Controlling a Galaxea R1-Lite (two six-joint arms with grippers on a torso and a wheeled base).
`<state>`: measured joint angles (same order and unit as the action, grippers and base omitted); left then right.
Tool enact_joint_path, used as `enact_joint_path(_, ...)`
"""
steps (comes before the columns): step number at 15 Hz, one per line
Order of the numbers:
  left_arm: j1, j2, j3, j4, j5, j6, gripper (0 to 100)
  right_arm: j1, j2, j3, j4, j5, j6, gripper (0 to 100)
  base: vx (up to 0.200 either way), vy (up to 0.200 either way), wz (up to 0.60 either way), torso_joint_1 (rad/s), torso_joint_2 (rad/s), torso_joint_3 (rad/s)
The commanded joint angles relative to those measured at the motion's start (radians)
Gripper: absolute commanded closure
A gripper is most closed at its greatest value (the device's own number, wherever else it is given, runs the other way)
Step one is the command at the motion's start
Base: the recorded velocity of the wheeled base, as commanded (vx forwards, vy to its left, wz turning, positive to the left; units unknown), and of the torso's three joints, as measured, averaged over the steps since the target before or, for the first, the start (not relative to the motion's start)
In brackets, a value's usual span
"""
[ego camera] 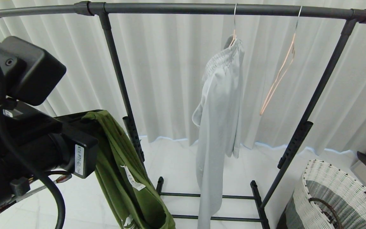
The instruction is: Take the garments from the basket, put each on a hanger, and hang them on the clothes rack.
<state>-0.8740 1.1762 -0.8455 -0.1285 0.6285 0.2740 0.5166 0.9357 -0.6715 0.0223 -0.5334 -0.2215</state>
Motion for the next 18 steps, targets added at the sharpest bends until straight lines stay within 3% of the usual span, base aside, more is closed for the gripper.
enact_joint_path(1, 0.020, -0.003, 0.006, -0.002, 0.000, 0.004, 100, -0.003, 0.000, 0.010, -0.001, 0.000, 0.001, 0, 0.000, 0.000, 0.00, 0.193, -0.46, -0.281)
enact_joint_path(12, 0.029, -0.003, 0.019, -0.006, 0.002, 0.004, 100, -0.006, -0.003, 0.012, -0.001, 0.000, 0.025, 0, 0.000, 0.000, 0.00, 0.226, -0.51, -0.287)
enact_joint_path(18, 0.032, -0.001, 0.016, -0.006, 0.003, 0.004, 100, -0.030, -0.026, 0.044, -0.010, 0.089, 0.027, 0, 0.000, 0.000, 0.00, 0.150, -0.32, -0.172)
